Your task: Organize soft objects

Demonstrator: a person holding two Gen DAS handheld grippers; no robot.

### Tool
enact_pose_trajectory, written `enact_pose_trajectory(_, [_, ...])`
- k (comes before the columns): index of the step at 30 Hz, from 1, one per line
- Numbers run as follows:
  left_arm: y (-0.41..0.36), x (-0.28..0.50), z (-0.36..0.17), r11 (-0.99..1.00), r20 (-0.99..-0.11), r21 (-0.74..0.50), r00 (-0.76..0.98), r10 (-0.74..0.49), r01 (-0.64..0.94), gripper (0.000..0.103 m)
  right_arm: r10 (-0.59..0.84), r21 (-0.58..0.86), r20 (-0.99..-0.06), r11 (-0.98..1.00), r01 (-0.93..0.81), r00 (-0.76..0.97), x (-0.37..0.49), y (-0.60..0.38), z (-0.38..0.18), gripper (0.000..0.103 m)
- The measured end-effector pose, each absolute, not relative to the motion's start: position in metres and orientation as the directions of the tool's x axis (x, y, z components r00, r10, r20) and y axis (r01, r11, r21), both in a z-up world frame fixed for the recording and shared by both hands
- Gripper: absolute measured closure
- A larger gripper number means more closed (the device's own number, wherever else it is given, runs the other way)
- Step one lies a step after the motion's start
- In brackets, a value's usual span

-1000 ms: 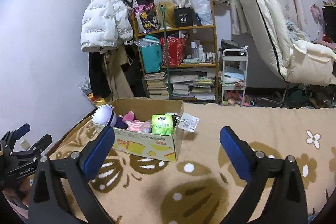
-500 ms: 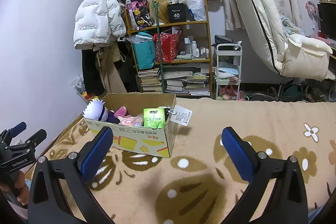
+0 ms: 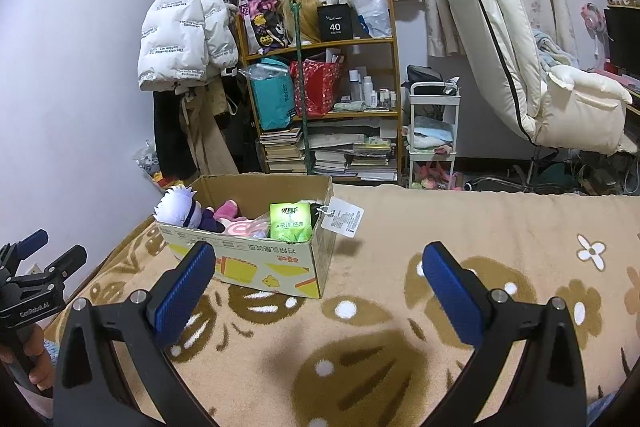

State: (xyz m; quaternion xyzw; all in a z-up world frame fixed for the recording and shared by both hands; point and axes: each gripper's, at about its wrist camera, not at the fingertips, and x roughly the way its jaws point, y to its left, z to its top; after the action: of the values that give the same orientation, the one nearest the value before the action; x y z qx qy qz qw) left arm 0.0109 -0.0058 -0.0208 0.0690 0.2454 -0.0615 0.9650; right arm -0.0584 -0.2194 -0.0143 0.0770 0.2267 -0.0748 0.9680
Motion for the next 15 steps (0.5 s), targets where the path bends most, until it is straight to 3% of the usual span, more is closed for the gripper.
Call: enact_pose_trajectory(15, [-0.0062, 0.0087, -0.0193, 0.981, -0.481, 0.098, 0.871, -0.099, 0.166, 0.001, -0.121, 0.098, -0.445, 0.978, 0.183, 0.887, -0.0592, -0.2218, -0.0172, 0.000])
